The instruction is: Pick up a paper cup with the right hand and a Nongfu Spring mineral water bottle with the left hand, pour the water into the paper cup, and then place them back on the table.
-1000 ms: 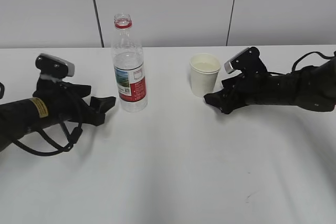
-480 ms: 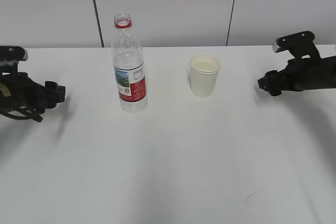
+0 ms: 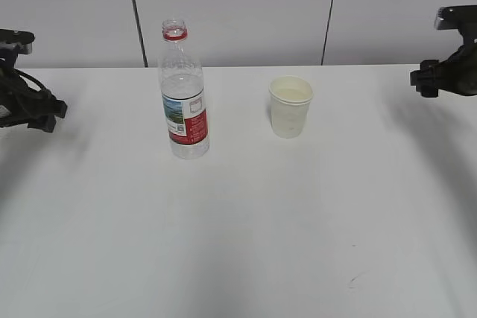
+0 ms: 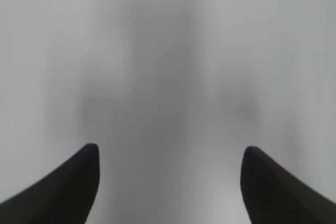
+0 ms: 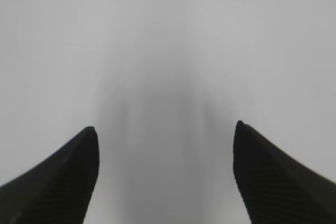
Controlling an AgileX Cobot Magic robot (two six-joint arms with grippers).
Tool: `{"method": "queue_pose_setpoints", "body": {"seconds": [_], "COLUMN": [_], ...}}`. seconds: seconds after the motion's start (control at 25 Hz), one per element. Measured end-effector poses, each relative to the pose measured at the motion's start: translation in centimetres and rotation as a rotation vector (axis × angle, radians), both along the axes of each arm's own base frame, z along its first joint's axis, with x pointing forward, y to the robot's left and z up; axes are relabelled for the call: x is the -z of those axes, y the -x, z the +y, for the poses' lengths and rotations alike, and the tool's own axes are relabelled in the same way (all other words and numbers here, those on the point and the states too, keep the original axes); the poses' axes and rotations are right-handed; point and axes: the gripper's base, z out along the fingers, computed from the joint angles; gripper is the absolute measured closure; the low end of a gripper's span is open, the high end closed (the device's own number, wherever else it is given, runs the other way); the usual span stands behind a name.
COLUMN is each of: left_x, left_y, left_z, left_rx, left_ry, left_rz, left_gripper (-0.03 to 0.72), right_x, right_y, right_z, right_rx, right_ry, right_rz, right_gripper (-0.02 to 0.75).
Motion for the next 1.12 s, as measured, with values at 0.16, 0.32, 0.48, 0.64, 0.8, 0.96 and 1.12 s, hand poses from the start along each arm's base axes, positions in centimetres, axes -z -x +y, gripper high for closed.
{"method": "queue_pose_setpoints", "body": {"seconds": [0.16, 0.32, 0.48, 0.64, 0.8, 0.96, 1.12], "left_x": [-1.6, -3.2, -5.0, -6.6, -7.5, -8.9, -11.2], "left_y": [-0.3, -0.4, -0.1, 0.2, 0.6, 1.1, 2.1], "left_z": [0.4, 0.7, 0.7, 0.3, -0.1, -0.4, -0.7], "left_rx": [-0.013, -0.003, 0.009, -0.006, -0.017, -0.001, 0.015], "left_ry": [-0.047, -0.091, -0.092, -0.038, 0.005, 0.040, 0.074], "left_rz": [0.079, 0.174, 0.290, 0.362, 0.417, 0.396, 0.343], "left_gripper": [0.188, 0.188, 0.188, 0.188, 0.188, 0.188, 0.188], "right_x": [-0.6, -1.5, -4.0, -6.8, -8.4, -8.9, -10.5], "right_y": [0.5, 1.0, 0.9, 1.1, 1.5, 1.7, 2.3], "right_z": [-0.7, -0.3, 0.5, 0.9, 1.1, 1.7, 2.3], "right_rx": [0.097, 0.063, 0.001, -0.040, -0.078, -0.107, -0.153], "right_ry": [0.007, -0.030, -0.112, -0.148, -0.145, -0.207, -0.208], "right_rz": [0.109, 0.326, 0.456, 0.570, 0.638, 0.636, 0.595], "right_gripper": [0.152, 0.152, 0.153, 0.153, 0.153, 0.153, 0.153]}}
